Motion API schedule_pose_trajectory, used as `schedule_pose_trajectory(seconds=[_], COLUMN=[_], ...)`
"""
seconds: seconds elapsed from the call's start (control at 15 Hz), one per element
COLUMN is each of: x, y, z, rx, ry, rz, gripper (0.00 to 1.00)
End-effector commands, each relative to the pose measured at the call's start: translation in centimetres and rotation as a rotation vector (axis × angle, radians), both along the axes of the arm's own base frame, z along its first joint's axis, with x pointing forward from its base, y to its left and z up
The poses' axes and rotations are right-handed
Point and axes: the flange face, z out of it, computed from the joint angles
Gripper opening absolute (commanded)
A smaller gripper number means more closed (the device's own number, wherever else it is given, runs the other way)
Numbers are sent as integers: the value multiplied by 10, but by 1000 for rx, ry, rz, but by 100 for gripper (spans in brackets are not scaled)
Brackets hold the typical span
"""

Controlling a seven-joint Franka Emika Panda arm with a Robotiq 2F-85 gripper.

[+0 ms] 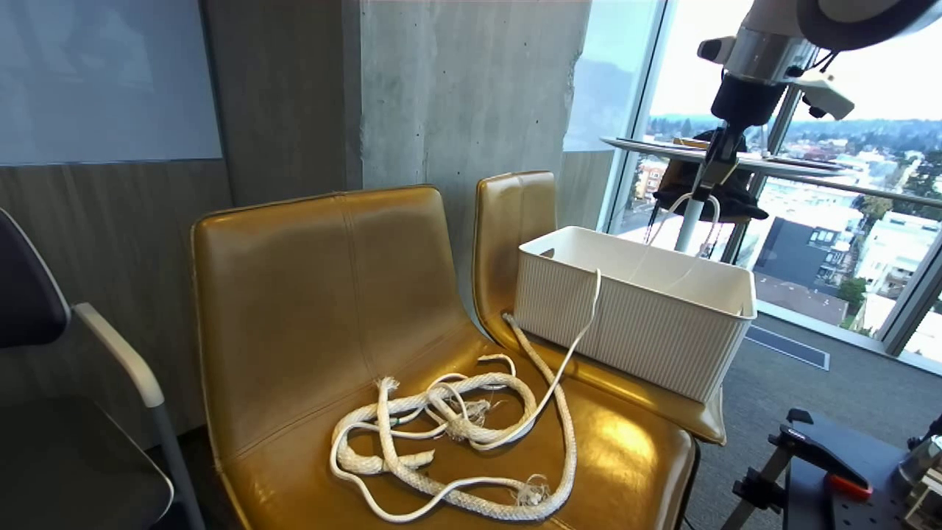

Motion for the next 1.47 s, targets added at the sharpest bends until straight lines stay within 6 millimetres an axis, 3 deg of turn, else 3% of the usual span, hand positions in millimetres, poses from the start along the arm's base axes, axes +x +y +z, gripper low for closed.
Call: schedule_pose_trajectory(seconds=[0.0, 0.2, 0.33, 0.47, 0.73, 0.8, 0.87, 1.0, 1.13, 1.27, 1.4], x=[-30, -27, -21, -15, -6, -5, -5, -4, -1, 3, 11], y=[29, 47, 51, 45, 15, 8, 4, 5, 19, 55, 118], z=[-29, -43, -43, -35, -25, -24, -23, -22, -18, -13, -18], rx=[-14, -39, -73, -114, -204, -215, -220, -215, -197, -136, -48], ry=[-83, -135, -168, -194, -207, -213, -217, -227, -240, -264, -280], rz=[23, 43, 49, 46, 30, 17, 7, -10, -19, -15, 18], gripper=[1, 1, 1, 1, 1, 29, 30, 43, 57, 72, 87])
